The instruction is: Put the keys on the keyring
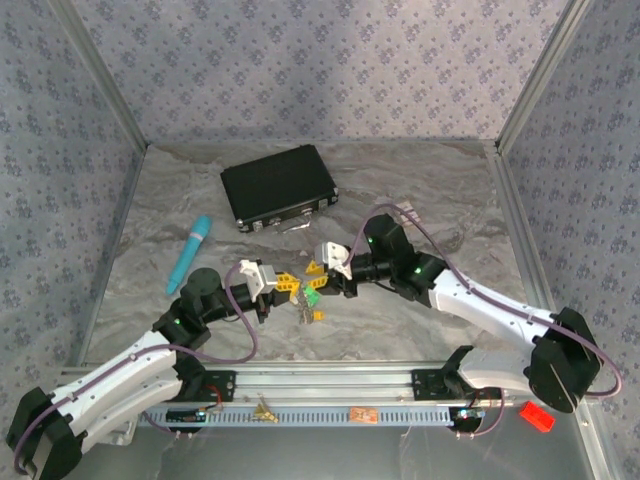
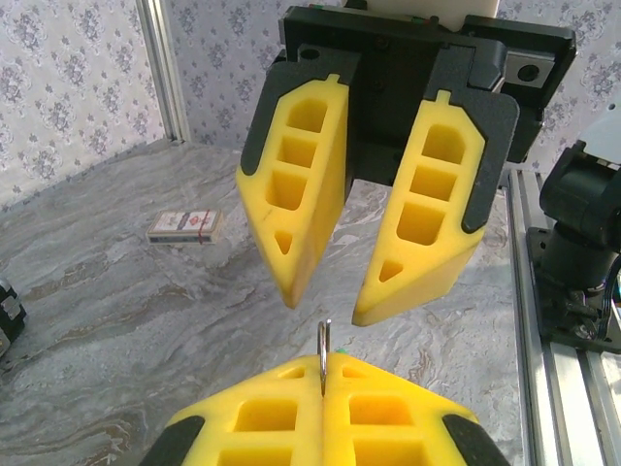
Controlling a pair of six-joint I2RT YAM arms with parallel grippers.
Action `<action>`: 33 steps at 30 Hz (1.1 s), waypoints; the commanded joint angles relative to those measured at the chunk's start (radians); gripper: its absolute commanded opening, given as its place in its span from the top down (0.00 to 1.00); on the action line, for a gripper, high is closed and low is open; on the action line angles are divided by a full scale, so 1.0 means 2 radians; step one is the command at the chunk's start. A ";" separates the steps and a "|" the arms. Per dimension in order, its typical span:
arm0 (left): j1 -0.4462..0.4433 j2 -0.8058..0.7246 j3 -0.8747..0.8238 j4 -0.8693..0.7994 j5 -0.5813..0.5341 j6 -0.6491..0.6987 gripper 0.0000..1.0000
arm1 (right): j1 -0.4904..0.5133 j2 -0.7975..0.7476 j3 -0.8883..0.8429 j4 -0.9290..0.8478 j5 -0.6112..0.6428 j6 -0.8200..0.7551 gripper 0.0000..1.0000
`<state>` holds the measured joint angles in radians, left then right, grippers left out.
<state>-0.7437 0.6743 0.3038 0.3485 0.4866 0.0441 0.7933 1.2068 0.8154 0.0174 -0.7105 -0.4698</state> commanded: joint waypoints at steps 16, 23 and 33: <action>-0.011 -0.004 0.010 0.033 0.012 0.010 1.00 | 0.013 0.028 0.012 0.018 -0.033 0.012 1.00; -0.015 -0.002 0.035 -0.055 -0.054 0.014 0.84 | 0.010 0.016 0.031 -0.061 -0.009 -0.031 1.00; -0.018 0.039 0.076 -0.130 -0.040 0.044 0.83 | 0.024 0.041 0.106 -0.207 0.045 -0.103 1.00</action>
<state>-0.7757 0.7361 0.4171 0.1383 0.4011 0.0952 0.8261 1.2724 0.9619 -0.2752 -0.6415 -0.6140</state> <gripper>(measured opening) 0.170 0.052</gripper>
